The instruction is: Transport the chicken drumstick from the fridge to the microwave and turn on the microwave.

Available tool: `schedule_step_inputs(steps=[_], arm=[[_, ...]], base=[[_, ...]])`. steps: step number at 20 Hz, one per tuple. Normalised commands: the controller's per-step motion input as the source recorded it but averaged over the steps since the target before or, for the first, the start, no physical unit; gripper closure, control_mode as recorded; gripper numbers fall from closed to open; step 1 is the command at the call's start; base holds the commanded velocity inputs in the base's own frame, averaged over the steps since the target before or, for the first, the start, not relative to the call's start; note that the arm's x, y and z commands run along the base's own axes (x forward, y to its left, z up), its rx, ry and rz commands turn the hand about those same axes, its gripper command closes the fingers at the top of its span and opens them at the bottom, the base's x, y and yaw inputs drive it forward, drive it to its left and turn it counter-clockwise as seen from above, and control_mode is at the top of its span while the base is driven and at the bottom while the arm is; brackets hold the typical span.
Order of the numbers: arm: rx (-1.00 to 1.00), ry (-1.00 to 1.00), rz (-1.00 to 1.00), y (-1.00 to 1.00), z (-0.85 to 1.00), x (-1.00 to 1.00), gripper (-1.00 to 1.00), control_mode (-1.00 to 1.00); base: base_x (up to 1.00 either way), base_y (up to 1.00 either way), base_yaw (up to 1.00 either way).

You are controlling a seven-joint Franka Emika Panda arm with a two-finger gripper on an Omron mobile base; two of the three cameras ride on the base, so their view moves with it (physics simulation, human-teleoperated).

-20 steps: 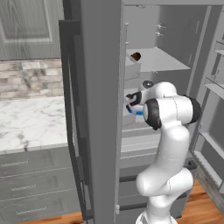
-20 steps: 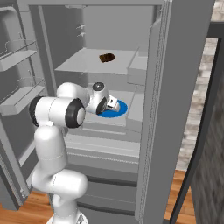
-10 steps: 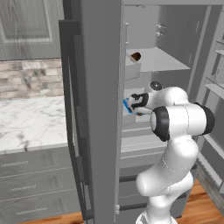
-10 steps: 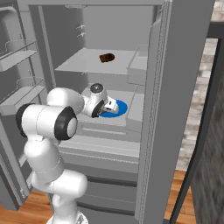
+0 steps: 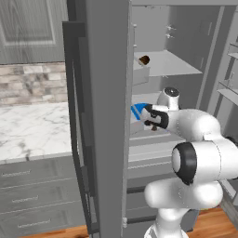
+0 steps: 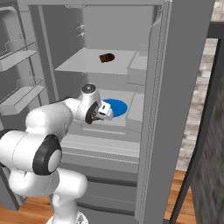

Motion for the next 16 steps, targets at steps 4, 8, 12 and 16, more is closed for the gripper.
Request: schedule_step_inputs(steps=[4,8,12,16], arm=[[0.0,0.28,0.0,0.02,0.38,-0.82,1.0,-1.0],[0.0,0.28,0.0,0.01,0.36,-0.77,1.0,-1.0],[0.0,0.19,0.03,0.0,0.26,-0.73,1.0,-1.0],[0.0,0.05,0.11,0.0,0.19,-0.44,1.0,-1.0]], base=[[0.0,0.0,0.0],[0.0,0.0,0.0],[0.0,0.0,0.0],[0.0,0.0,0.0]])
